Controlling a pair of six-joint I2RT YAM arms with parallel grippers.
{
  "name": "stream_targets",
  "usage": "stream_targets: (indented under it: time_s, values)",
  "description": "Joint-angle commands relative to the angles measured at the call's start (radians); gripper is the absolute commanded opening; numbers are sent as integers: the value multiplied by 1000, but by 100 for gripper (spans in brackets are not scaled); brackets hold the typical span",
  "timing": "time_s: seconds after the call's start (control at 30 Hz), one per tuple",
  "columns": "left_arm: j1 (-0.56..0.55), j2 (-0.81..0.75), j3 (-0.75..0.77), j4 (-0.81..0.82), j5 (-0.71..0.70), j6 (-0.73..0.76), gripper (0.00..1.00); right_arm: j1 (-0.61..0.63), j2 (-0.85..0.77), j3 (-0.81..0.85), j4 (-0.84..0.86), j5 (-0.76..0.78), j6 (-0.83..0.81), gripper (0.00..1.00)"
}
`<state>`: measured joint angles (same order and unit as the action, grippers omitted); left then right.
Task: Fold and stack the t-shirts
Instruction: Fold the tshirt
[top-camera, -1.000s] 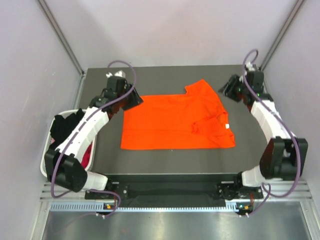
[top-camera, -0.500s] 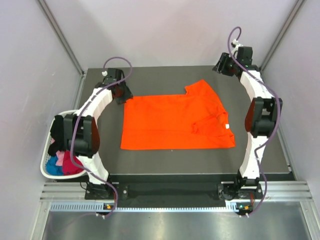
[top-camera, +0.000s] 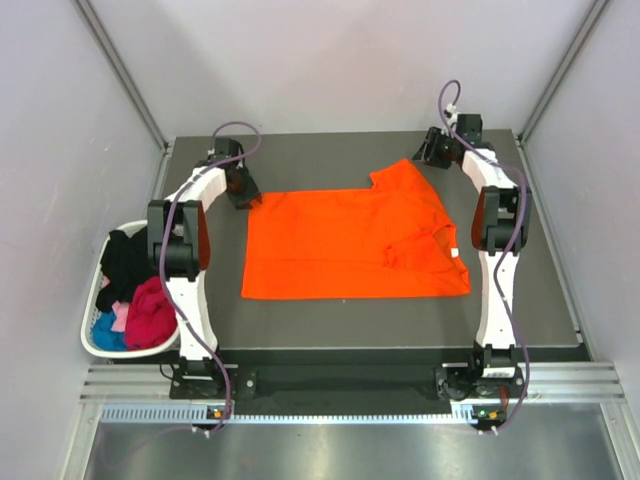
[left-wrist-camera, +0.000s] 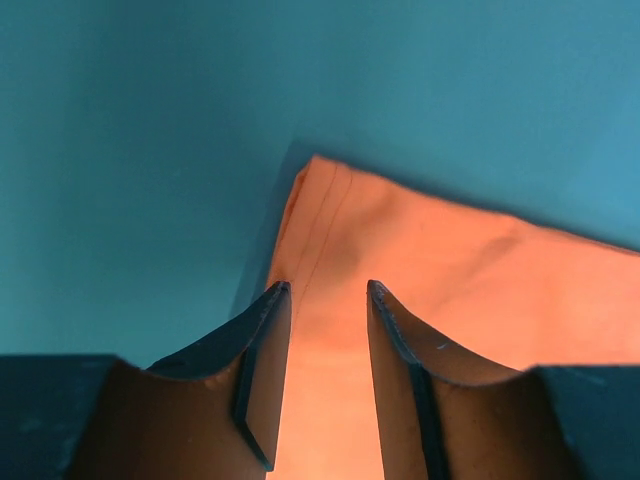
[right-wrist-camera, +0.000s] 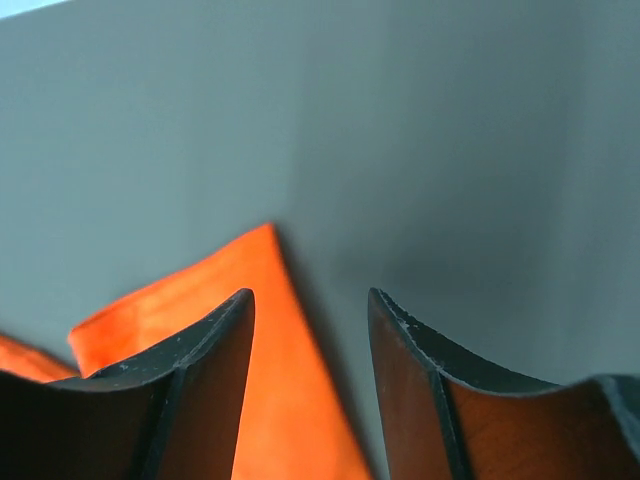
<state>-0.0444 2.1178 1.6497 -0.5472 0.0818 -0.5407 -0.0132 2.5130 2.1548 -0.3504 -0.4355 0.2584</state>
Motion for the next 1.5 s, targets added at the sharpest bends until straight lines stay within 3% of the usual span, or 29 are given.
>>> stream_targets:
  time_s: [0.0,0.17,0.5,0.7,0.97,1.1,1.17,1.27,1.47]
  values:
    - [-2,42,87,12,41,47,41,5,78,143,-25,-51,48,50]
    - [-5,71,102,10,-8,76,41,36,50,27,36,-39,117,52]
    - [-3,97,124,21,-4,105,41,53,69,48,-12,-60,124,49]
    - [-3,108,170,-13,-112,127,42,50,67,43,-13,-75,107,49]
    - [-3,99,188,-53,-169,163,51,52,66,37,-6,-80,104,45]
    - [-3,116,191,-30,-122,177,52,50,67,36,4,-89,105,38]
    - [-3,120,194,-14,-27,177,52,47,69,36,11,-100,111,36]
    - [-3,131,191,27,71,180,51,38,75,28,37,-134,133,36]
    - [-3,185,236,7,102,185,45,24,86,31,51,-170,145,37]
